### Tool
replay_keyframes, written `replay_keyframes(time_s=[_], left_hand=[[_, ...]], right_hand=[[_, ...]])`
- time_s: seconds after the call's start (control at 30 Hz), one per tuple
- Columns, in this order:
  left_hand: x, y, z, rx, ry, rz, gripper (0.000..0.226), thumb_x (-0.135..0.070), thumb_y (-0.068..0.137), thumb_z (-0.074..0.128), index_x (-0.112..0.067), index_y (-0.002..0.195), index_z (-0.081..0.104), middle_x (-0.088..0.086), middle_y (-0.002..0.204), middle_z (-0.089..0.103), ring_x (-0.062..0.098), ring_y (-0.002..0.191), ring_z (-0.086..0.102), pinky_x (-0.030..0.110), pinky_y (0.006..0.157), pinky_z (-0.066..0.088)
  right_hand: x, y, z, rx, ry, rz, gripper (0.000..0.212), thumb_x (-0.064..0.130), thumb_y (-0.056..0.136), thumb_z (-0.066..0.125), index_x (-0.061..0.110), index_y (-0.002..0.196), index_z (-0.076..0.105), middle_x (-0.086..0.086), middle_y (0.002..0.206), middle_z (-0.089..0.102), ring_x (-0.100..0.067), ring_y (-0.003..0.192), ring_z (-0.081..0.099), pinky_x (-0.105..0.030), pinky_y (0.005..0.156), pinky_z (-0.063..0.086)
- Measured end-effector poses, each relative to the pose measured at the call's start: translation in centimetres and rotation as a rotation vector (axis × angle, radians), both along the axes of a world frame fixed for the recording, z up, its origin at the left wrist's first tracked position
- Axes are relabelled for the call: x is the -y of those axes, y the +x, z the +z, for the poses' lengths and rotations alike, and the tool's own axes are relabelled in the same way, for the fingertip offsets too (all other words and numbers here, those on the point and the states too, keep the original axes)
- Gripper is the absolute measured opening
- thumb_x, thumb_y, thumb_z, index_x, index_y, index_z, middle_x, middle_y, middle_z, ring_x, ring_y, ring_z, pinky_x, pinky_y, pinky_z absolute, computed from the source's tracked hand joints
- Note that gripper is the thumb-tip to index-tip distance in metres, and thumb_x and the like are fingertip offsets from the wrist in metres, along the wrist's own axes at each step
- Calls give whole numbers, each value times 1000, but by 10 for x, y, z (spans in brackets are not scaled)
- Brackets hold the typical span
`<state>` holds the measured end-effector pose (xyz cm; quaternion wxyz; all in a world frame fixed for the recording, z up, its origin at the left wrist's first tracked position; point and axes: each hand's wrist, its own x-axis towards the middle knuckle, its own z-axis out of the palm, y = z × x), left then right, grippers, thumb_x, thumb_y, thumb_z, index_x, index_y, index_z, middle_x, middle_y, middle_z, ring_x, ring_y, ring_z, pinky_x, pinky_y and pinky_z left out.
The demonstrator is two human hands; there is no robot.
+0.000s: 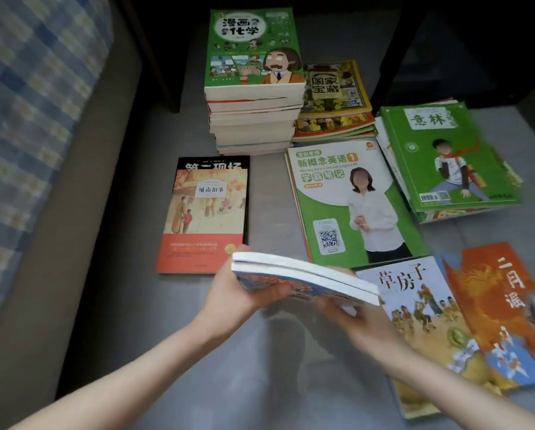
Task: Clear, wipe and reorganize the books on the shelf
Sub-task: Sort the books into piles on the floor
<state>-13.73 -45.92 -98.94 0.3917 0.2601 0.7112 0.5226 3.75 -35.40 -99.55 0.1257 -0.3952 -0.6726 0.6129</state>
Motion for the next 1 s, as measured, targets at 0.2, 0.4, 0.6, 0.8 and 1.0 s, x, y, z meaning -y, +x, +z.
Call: replay_keyframes(time_s=[0.2, 0.4, 0.6, 0.8, 1.0], left_hand=[[-16, -23, -8, -71, -80, 118, 31, -3, 73, 78, -9, 100, 65, -6, 87, 74, 4, 78, 69, 20, 68, 55], [-33, -99, -7, 27, -103, 544, 13, -19, 85, 71, -11, 89, 61, 5, 83, 68, 2, 47, 62, 16, 42, 49], [-56, -179, -28, -123, -569, 397, 22, -17, 77, 79, -8, 87, 61, 14, 105, 68, 26, 78, 68, 28, 66, 58], [-69, -133, -28, -740, -703, 219, 44, -6, 79, 63, -1, 121, 52, 25, 121, 54, 42, 112, 51, 44, 93, 43], [-92, -23, -16, 69, -627, -129, 3, 2, 85, 60, -2, 84, 60, 16, 69, 58, 26, 61, 55, 31, 57, 55]], right_hand=[[-17, -35, -11, 36, -18, 2, 11, 10, 89, 64, 17, 97, 65, 20, 80, 71, 10, 80, 63, -9, 74, 49], [-37, -69, -15, 153, 21, 126, 27, 7, 89, 62, 21, 107, 49, -4, 89, 64, -31, 87, 64, -37, 81, 51], [-37, -19, -34, 474, 360, 121, 22, 15, 89, 61, 15, 110, 62, 1, 97, 67, -19, 90, 62, -30, 82, 47], [-62, 55, -39, 912, 583, -5, 41, 25, 90, 57, 12, 129, 53, -8, 129, 56, -29, 116, 52, -33, 92, 41], [-92, 115, -49, 1073, 284, -216, 46, 43, 87, 62, 14, 122, 56, -9, 118, 63, -30, 103, 61, -39, 85, 52]])
